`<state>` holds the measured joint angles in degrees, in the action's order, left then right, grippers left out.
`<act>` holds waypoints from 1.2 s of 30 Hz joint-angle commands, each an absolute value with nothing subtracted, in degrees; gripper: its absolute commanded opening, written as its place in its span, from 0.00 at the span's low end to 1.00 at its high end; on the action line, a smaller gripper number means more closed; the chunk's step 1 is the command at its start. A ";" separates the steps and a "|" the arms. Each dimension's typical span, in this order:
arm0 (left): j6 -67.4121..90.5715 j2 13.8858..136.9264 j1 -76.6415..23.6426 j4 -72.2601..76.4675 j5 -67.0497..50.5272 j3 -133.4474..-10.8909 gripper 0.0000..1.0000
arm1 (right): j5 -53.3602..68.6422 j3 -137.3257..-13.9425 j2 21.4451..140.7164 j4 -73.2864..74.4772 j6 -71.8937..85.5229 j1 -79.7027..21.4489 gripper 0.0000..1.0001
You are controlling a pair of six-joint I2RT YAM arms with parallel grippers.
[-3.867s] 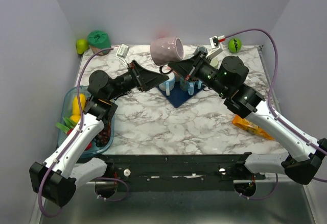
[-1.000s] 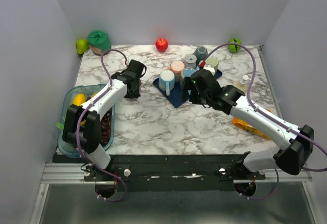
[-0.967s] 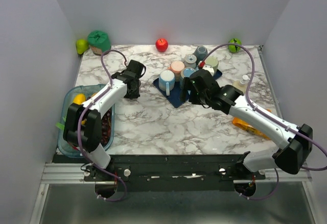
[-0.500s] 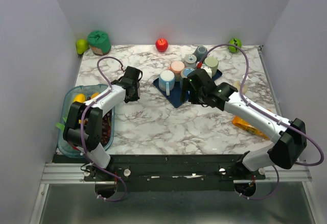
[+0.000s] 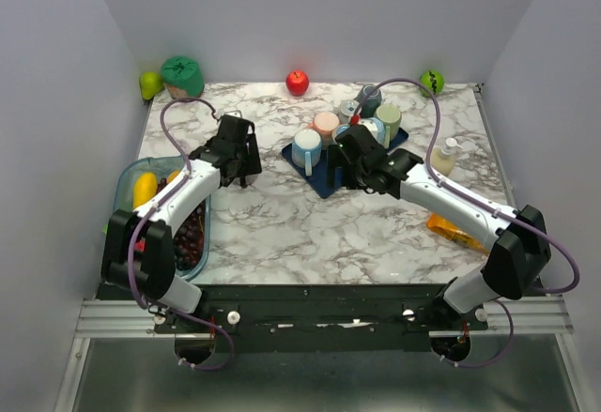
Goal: Turn the mug right side up
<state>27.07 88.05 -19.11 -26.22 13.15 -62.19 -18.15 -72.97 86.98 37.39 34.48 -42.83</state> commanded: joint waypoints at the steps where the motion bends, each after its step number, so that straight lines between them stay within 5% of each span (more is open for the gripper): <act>1: 26.19 79.90 -18.90 -28.30 10.81 -65.65 0.86 | -21.53 -74.88 88.76 35.07 30.86 -41.14 1.00; 7: 25.49 72.34 -18.90 -29.71 5.99 -67.94 0.99 | -21.19 -77.78 93.77 33.05 25.67 -36.48 0.82; 20: 26.98 59.68 -18.90 -24.00 -1.84 -66.10 0.99 | -19.77 -85.34 106.16 27.95 15.39 -32.78 0.75; 36: 27.51 60.03 -18.90 -25.22 -2.37 -68.64 0.99 | -24.08 -87.98 113.81 26.98 17.58 -32.08 0.52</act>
<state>27.31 59.77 -19.11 -25.04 -1.10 -67.05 -21.19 -85.86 112.01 28.49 16.97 -32.51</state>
